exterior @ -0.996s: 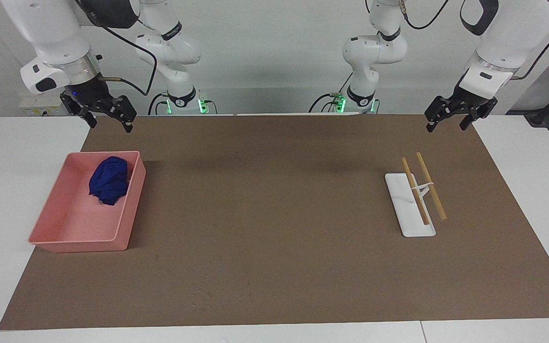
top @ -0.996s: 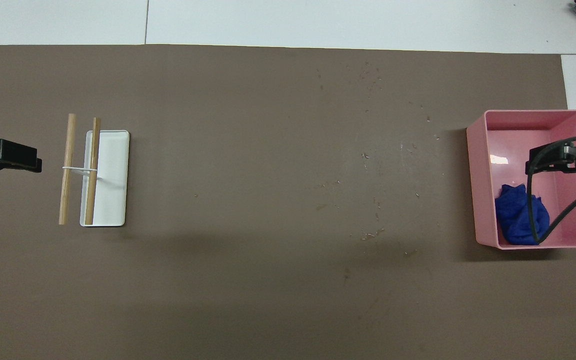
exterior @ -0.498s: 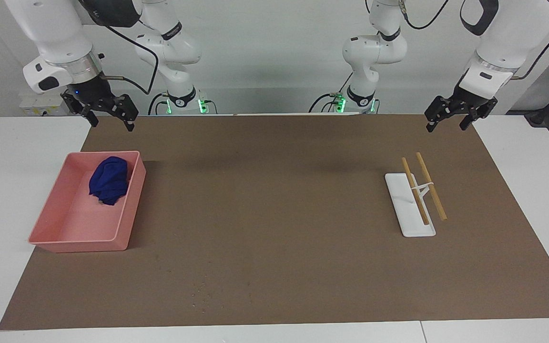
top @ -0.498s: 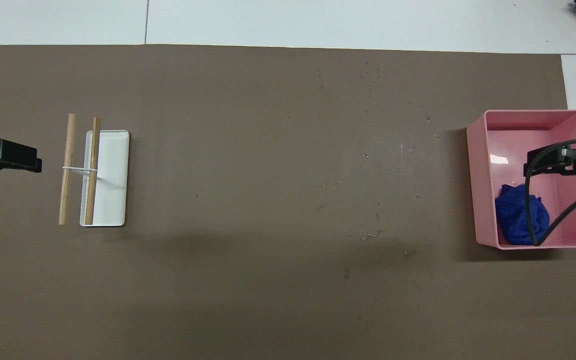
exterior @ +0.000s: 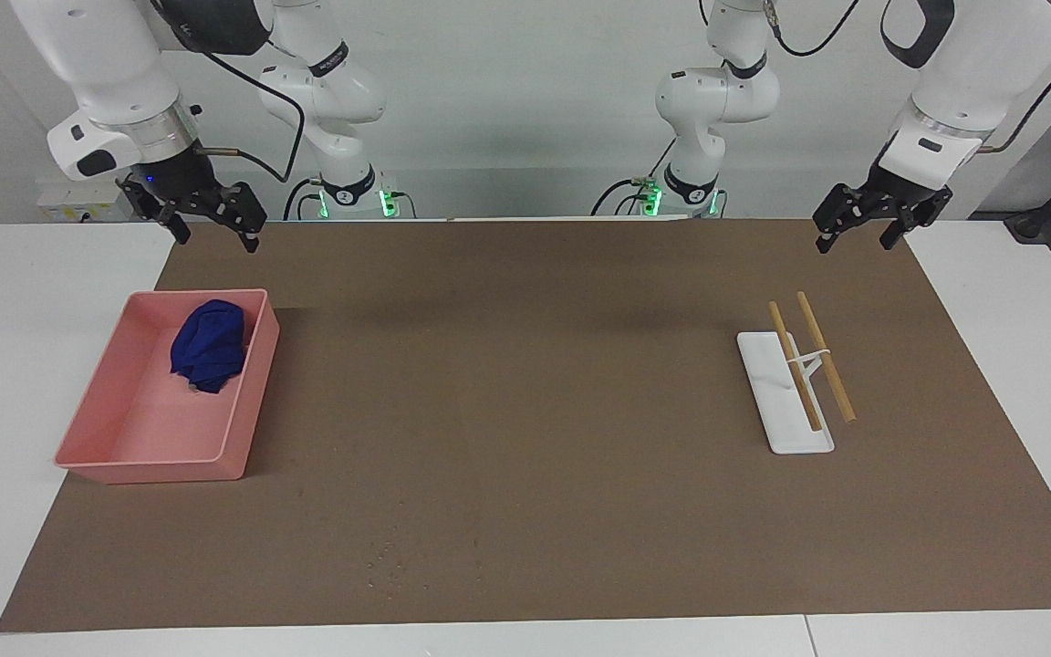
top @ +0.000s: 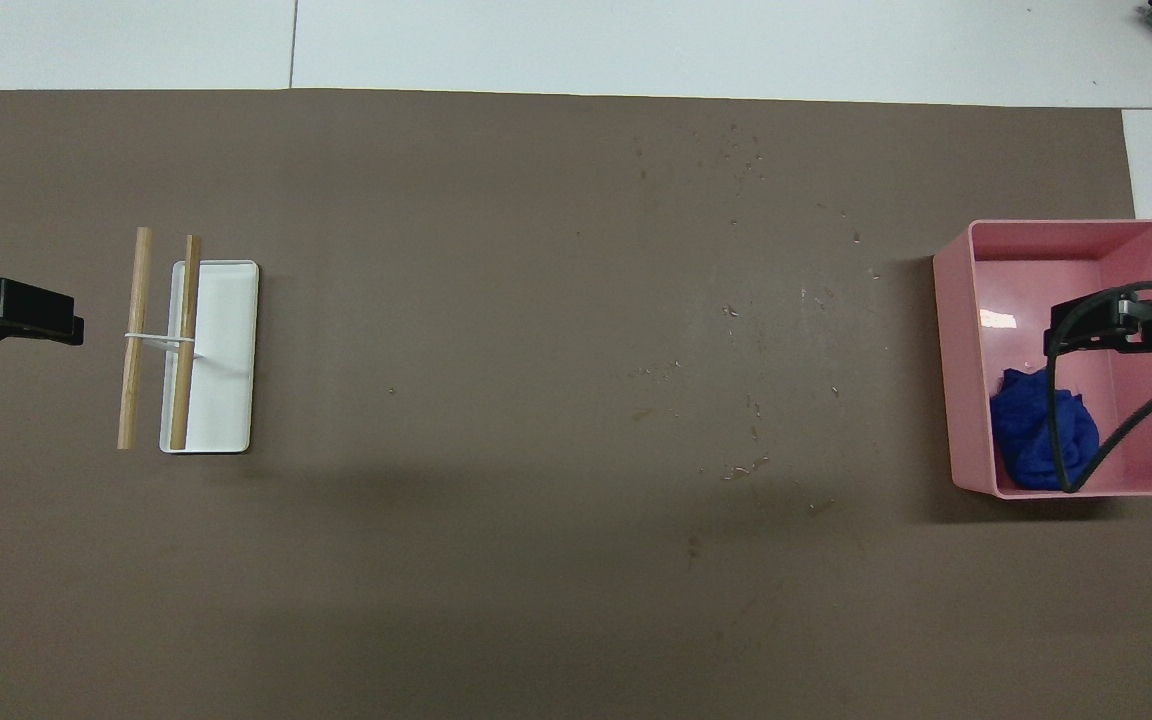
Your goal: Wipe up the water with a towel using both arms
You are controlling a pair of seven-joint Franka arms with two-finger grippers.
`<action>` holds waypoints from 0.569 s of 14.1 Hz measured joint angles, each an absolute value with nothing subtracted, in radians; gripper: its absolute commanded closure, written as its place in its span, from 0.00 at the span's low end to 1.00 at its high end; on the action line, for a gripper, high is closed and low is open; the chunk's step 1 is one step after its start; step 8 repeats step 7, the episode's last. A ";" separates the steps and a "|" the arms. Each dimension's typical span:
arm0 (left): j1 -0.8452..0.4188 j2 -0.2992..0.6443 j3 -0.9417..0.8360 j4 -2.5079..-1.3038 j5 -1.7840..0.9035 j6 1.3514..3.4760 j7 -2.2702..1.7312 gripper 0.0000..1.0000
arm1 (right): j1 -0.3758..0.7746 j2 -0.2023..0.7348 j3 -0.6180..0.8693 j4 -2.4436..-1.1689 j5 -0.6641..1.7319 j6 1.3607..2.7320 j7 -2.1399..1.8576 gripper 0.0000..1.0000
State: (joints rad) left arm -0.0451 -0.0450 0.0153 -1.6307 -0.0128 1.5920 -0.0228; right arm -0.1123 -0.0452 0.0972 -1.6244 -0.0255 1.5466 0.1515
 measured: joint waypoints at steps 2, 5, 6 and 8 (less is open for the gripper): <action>-0.045 -0.045 0.015 -1.631 -0.013 1.592 -0.023 0.00 | -0.112 -0.045 0.097 -1.625 -0.025 1.547 0.152 0.01; -0.045 -0.045 0.015 -1.631 -0.013 1.592 -0.023 0.00 | -0.111 -0.045 0.100 -1.625 -0.025 1.551 0.152 0.01; -0.045 -0.045 0.015 -1.631 -0.013 1.592 -0.023 0.00 | -0.111 -0.046 0.101 -1.625 -0.025 1.553 0.152 0.01; -0.045 -0.045 0.015 -1.631 -0.013 1.592 -0.023 0.00 | -0.111 -0.046 0.101 -1.625 -0.025 1.553 0.152 0.01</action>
